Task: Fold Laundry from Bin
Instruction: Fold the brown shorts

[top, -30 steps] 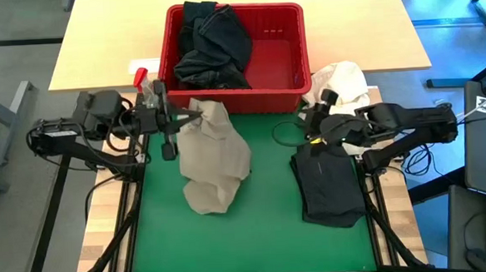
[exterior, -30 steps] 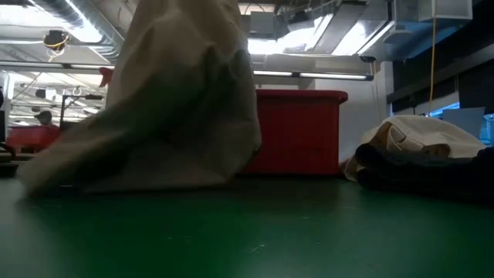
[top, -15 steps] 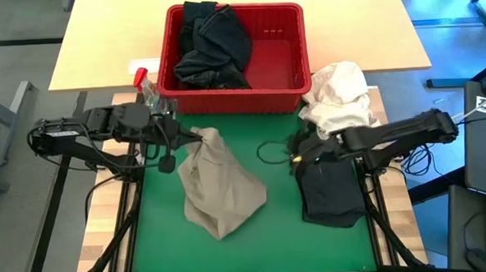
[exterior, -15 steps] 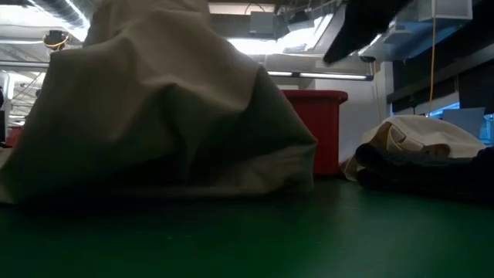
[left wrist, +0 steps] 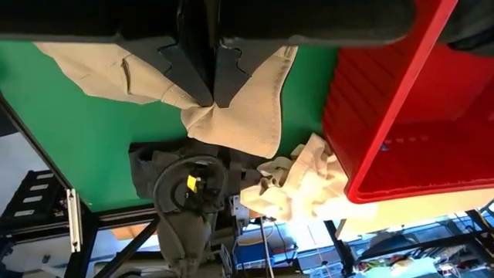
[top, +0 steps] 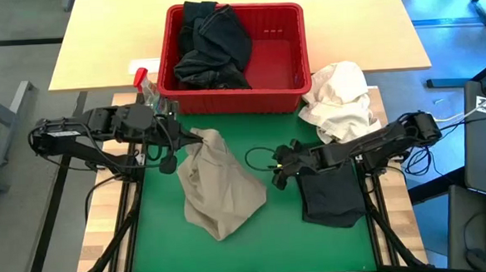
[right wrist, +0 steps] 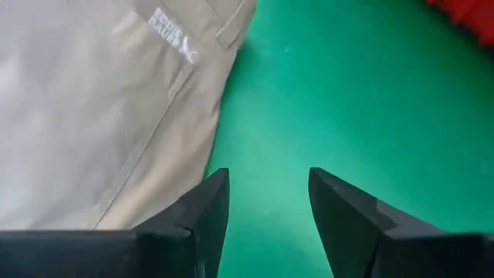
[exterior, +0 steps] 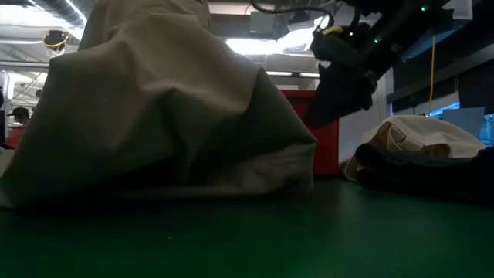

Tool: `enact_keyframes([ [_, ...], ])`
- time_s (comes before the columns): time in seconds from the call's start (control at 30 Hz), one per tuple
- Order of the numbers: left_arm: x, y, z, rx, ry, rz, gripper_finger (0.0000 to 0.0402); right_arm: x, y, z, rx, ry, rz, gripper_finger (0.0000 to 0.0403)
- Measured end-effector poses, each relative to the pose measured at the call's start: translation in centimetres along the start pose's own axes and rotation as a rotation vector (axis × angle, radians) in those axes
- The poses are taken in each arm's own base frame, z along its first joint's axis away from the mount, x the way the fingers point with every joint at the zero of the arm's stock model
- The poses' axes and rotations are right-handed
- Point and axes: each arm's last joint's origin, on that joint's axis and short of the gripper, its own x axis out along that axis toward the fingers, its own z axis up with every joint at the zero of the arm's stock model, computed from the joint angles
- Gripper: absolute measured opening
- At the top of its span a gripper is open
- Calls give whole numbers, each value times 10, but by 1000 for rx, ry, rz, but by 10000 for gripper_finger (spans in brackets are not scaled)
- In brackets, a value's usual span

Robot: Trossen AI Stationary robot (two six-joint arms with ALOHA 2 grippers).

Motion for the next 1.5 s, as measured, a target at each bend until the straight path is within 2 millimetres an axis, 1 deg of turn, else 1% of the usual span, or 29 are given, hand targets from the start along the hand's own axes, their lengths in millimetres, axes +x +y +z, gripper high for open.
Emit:
enact_keyframes([
  [0.1, 1, 0, 0, 1, 4, -9, 0, 7, -1, -4, 35, 104, 82, 195],
  [0.2, 2, -1, 0, 1, 9, -11, 0, 11, 3, -9, 36, 204, 210, 227],
  [0.27, 2, -1, 0, 2, 7, -11, 0, 14, 6, -13, -32, 247, 279, 248],
  [0.37, 2, -1, 0, 2, 9, -11, 0, 23, 10, -19, -139, 258, 303, 266],
  [0.53, 2, -1, -1, 2, 11, -12, 0, 48, 15, -27, -367, 207, 319, 263],
  [0.63, 2, -1, -1, 2, 11, -12, 0, 60, 18, -31, -451, 175, 335, 248],
  [0.77, 2, -1, -1, 3, 12, -12, 0, 66, 22, -31, -495, 125, 366, 215],
  [1.03, 2, -1, -1, 3, 11, -12, 0, 67, 22, -30, -532, 110, 349, 136],
  [1.13, 2, -1, -1, 2, 11, -12, 0, 67, 22, -30, -533, 110, 348, 89],
  [1.23, 2, -1, -1, 2, 11, -12, 0, 67, 21, -30, -545, 99, 315, 24],
  [1.27, 2, -1, -1, 3, 11, -12, 0, 67, 21, -29, -554, 93, 298, 14],
  [1.37, 2, -1, -1, 3, 12, -7, 0, 58, 19, -22, -582, 78, 223, 19],
  [1.43, 2, 0, -1, 9, 15, 10, 0, 44, 17, -10, -623, 79, 149, 18],
  [1.5, 1, 1, -1, 12, 20, 39, 0, 23, 14, 7, -688, 64, 46, 9],
])
